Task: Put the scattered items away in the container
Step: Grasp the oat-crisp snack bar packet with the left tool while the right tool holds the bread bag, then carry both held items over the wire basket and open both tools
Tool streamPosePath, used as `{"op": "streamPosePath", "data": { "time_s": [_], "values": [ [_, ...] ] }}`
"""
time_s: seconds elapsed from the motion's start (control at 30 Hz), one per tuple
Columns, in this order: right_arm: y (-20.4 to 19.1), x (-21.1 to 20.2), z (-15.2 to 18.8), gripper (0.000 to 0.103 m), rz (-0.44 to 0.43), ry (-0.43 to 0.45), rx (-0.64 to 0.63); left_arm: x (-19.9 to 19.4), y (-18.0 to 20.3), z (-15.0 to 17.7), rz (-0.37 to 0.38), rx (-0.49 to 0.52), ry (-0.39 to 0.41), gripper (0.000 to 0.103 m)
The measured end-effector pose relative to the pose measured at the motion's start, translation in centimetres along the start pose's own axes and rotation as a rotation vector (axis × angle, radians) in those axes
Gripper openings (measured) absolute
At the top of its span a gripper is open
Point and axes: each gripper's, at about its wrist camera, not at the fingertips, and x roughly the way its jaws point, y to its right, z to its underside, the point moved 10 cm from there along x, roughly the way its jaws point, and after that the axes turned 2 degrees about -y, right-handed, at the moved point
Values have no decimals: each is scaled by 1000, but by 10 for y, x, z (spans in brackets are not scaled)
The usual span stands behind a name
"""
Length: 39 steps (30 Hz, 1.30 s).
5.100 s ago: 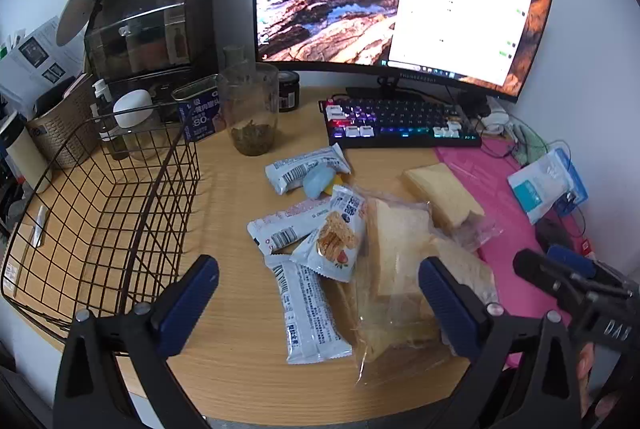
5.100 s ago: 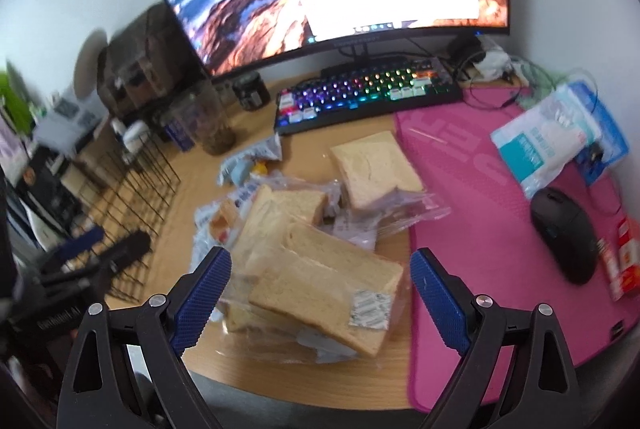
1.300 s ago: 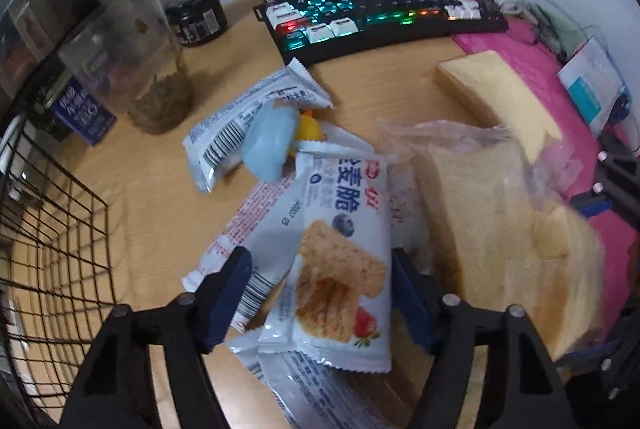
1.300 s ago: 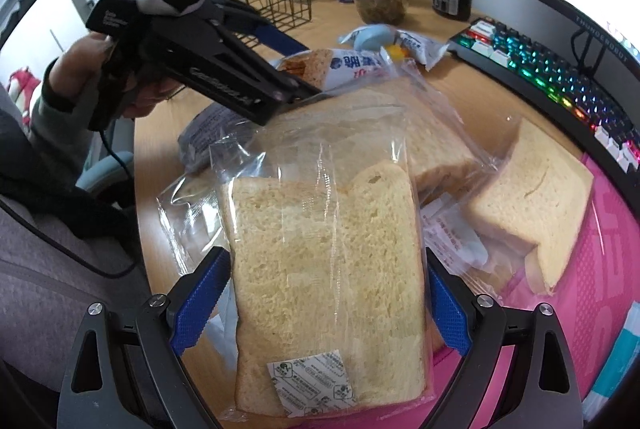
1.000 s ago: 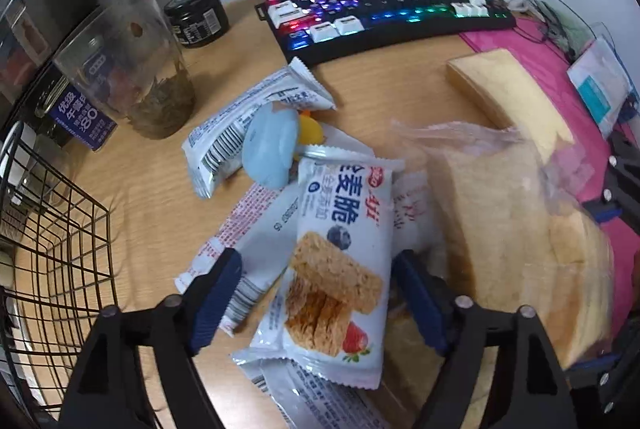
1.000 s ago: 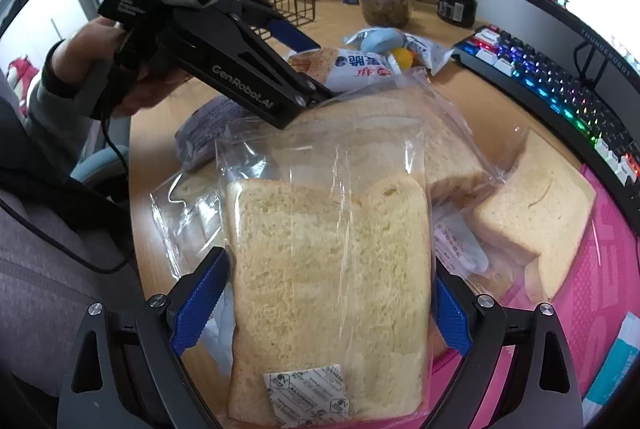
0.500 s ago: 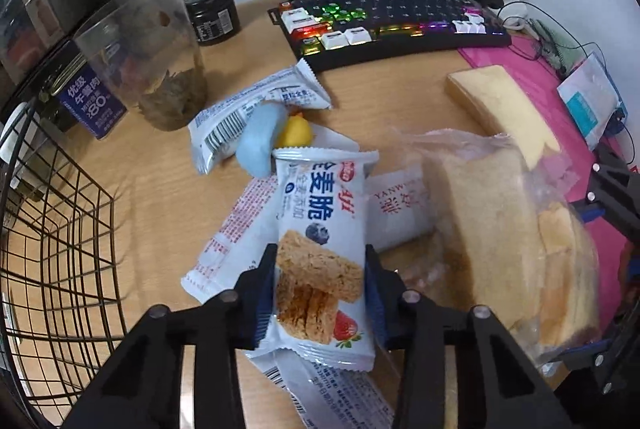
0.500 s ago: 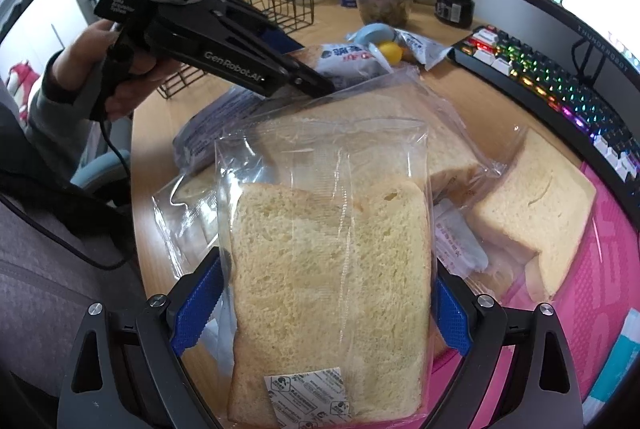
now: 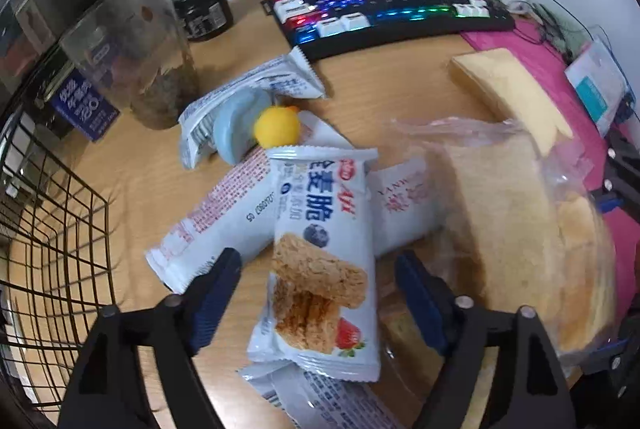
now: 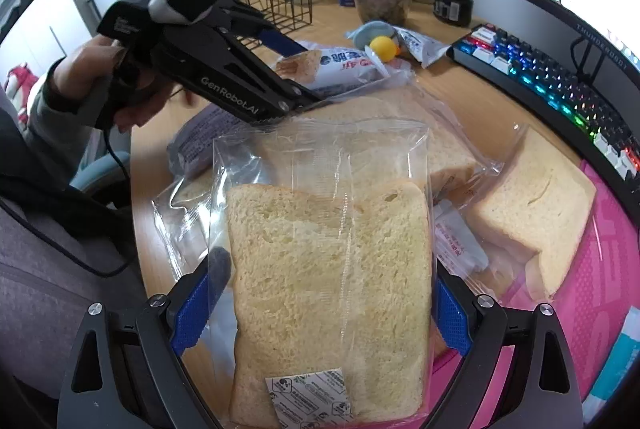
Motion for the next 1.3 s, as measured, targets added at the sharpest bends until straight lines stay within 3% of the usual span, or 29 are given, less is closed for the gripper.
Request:
{"op": "streamPosePath", "data": {
  "time_s": [0.13,0.27,0.37,0.63,0.67,0.8,0.93,1.03,1.3],
  "values": [
    [0,1,-1,94,3,1,-2,11,-13,1,46,-104,-28,92],
    [0,1,-1,94,2,2,-4,15,-12,-2,38,-73,-8,94],
    [-1,1,-1,94,3,4,-4,19,-17,-2,25,-114,-37,102],
    [-1,2,-2,94,8,11,-6,20,-14,-7,38,-66,24,101],
    [-1,2,-3,94,10,12,-6,20,-13,-7,40,-60,29,98],
    [-2,3,-3,94,16,9,-10,5,2,-9,66,-16,58,49],
    [-3,3,-1,92,27,2,-22,3,4,-9,90,-26,47,44],
    [0,-1,-1,79,38,13,-25,-5,0,-6,94,-25,69,41],
    [-1,-17,-7,76,36,53,0,-33,-2,-8,121,-45,129,41]
  ]
}}
